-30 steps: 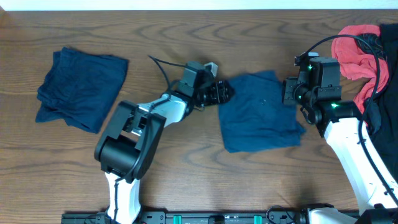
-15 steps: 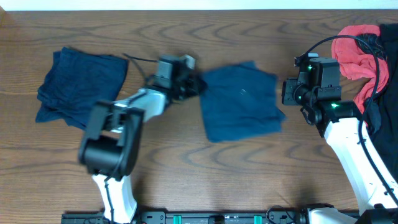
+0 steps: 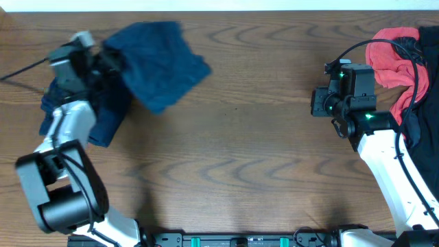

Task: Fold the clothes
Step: 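Carry the folded shorts left with the left gripper onto the folded garment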

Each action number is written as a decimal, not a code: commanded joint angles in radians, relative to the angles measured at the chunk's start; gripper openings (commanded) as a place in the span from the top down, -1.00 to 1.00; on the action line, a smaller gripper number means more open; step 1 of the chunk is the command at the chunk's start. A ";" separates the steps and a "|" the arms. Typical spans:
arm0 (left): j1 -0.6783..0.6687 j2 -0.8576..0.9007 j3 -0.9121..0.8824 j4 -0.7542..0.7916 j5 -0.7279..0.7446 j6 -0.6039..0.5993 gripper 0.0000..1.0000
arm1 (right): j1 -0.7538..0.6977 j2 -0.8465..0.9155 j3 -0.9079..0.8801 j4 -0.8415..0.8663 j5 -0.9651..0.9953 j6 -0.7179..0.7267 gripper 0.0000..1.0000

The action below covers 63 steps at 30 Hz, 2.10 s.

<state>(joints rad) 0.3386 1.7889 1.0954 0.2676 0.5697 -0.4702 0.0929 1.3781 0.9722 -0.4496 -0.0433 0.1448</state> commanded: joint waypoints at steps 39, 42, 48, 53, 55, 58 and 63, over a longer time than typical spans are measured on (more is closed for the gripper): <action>0.492 -0.142 0.021 -0.271 -0.076 0.045 0.88 | -0.008 -0.003 0.008 -0.018 0.043 -0.011 0.35; 0.492 -0.141 0.021 -0.375 -0.299 0.058 0.88 | -0.008 -0.003 0.008 -0.018 0.044 -0.011 0.35; 0.492 -0.141 0.021 -0.387 -0.434 0.059 0.21 | -0.008 -0.003 0.008 -0.026 0.044 -0.011 0.35; 0.504 -0.151 0.022 -0.385 -0.501 0.058 -0.67 | -0.008 -0.003 0.008 -0.033 0.044 -0.011 0.34; 0.515 -0.167 0.022 -0.382 -0.518 0.058 -0.78 | -0.008 -0.003 0.007 -0.042 0.048 -0.012 0.34; 0.529 -0.224 0.022 -0.364 -0.489 0.058 -0.80 | -0.008 -0.003 0.007 -0.055 0.071 -0.011 0.34; 0.524 -0.323 0.022 -0.251 -0.286 0.058 -0.52 | -0.008 -0.003 0.007 -0.055 0.081 -0.012 0.34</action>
<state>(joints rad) 0.8669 1.5337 1.1023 -0.0219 0.1543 -0.4259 0.0929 1.3785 0.9722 -0.5045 0.0170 0.1448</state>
